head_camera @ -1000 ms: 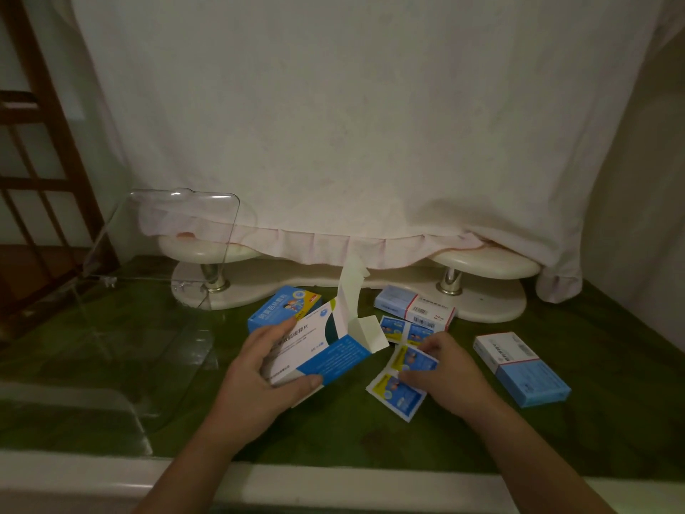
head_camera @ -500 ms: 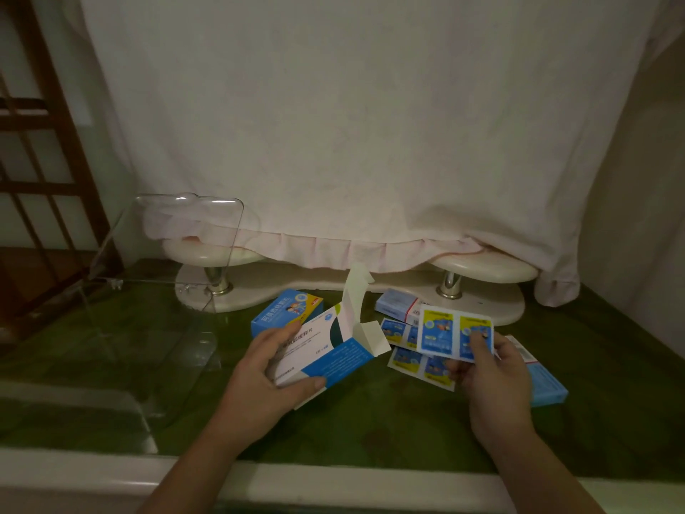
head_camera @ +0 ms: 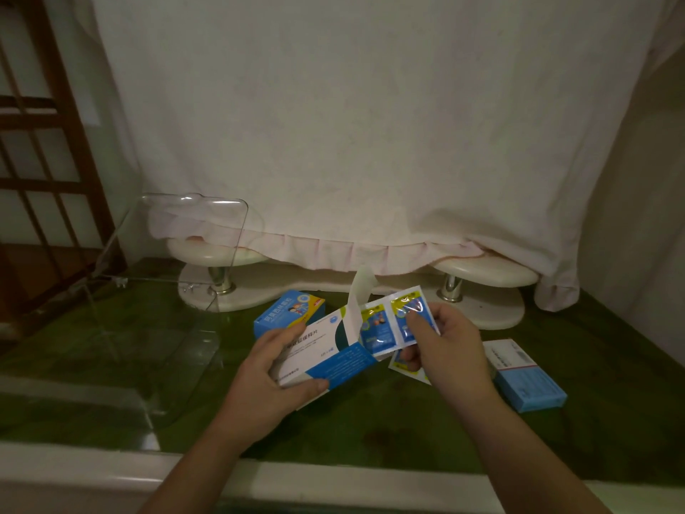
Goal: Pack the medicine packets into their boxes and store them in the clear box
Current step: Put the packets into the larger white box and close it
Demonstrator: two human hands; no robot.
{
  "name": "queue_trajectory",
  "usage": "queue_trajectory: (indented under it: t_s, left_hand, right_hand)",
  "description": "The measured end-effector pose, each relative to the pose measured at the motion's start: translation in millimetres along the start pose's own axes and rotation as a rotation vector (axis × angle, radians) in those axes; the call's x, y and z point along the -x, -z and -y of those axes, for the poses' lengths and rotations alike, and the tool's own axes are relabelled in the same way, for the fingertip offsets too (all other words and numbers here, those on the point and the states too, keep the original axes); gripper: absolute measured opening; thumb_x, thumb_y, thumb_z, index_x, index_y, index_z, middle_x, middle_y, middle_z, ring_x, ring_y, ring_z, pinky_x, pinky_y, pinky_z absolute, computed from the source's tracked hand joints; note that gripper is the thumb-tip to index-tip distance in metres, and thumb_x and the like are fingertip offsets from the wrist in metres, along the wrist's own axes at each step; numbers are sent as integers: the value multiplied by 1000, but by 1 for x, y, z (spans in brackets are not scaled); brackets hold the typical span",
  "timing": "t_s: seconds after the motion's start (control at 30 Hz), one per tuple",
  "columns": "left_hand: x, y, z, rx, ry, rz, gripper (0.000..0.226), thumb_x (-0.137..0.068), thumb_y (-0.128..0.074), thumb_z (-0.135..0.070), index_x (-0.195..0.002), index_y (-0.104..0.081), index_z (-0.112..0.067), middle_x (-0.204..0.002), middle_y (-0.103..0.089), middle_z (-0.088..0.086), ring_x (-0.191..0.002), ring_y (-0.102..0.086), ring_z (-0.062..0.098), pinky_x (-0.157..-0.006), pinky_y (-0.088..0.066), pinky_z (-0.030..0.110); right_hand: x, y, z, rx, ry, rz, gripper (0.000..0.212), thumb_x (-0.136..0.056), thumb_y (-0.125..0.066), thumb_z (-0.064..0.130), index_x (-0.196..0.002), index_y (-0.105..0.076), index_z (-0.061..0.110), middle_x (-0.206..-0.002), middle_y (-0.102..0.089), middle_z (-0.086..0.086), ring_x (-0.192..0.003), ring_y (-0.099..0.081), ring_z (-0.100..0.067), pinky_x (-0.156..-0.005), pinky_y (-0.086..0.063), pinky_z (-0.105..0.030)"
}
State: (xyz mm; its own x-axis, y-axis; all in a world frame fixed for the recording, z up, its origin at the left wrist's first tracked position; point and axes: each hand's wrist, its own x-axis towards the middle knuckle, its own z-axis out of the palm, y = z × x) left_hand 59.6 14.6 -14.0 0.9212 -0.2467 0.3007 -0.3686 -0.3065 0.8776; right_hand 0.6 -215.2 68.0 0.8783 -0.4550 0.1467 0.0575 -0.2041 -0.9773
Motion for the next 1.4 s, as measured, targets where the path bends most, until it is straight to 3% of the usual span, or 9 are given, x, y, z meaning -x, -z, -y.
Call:
queue_trajectory:
  t_s: [0.2, 0.33, 0.43, 0.53, 0.7, 0.8, 0.97, 1.13, 1.4]
  left_hand:
    - [0, 1, 4, -18, 1, 25, 88, -61, -90, -39, -137, -47, -46, -138, -39, -19, -126, -44, 3, -98, -51, 30]
    - [1, 1, 1, -35, -12, 29, 85, -62, -89, -37, -132, -44, -52, -132, -36, -30, -122, -42, -4, -88, -50, 19]
    - [1, 0, 1, -47, -18, 27, 85, -63, -89, -35, -132, -43, -52, -132, -36, -29, -123, -41, -3, -90, -50, 21]
    - [0, 0, 3, -58, -26, 31, 86, -63, -89, -36, -133, -43, -53, -134, -35, -27, -124, -42, 1, -94, -53, 30]
    - [1, 1, 3, -71, -31, 43, 84, -61, -88, -41, -129, -41, -57, -131, -33, -32, -124, -41, 1, -93, -54, 31]
    - [1, 1, 2, -74, -27, 38, 85, -62, -88, -40, -131, -41, -55, -135, -35, -23, -125, -41, 3, -94, -54, 32]
    - [1, 1, 0, -78, -29, 39, 85, -62, -87, -40, -132, -41, -54, -133, -35, -27, -124, -41, 1, -93, -54, 31]
    - [1, 1, 0, -90, -18, 43, 87, -62, -87, -40, -135, -41, -51, -136, -35, -22, -125, -41, 4, -95, -54, 34]
    - [1, 1, 1, -54, -38, 47, 85, -59, -87, -43, -133, -46, -50, -130, -36, -34, -123, -41, -7, -94, -52, 26]
  right_hand:
    - [2, -14, 3, 118, -22, 87, 6, -96, -59, 23, -92, -64, 23, -82, -71, 1, -48, -60, -2, -44, -45, -14]
    - [3, -18, 8, 193, -28, 143, 5, -94, -62, 27, -90, -62, 24, -81, -69, 4, -52, -57, -4, -42, -42, -11]
    - [2, -22, 9, 267, -46, 196, 9, -93, -64, 27, -86, -60, 22, -77, -67, 2, -49, -56, -6, -45, -46, -16]
    - [2, -26, 7, 392, -72, 242, 13, -93, -63, 30, -86, -58, 21, -79, -66, 2, -51, -60, -7, -50, -50, -19]
    - [0, -25, 5, 484, -50, 295, 20, -96, -57, 33, -80, -64, 23, -84, -64, 0, -71, -59, -10, -71, -56, -31]
    - [-2, -22, 4, 498, -50, 308, 16, -96, -58, 29, -85, -68, 23, -85, -64, 3, -75, -59, -9, -70, -54, -28]
    - [-4, -20, 3, 432, -47, 240, 10, -90, -67, 23, -81, -66, 22, -86, -63, 7, -79, -59, -8, -65, -52, -22]
    - [-3, -23, 3, 471, -40, 252, 11, -90, -68, 24, -79, -65, 22, -85, -62, 6, -80, -60, -10, -75, -57, -31]
    - [-11, -24, -4, 556, -102, 349, 11, -94, -59, 24, -94, -69, 20, -84, -58, 9, -77, -54, -6, -65, -48, -19]
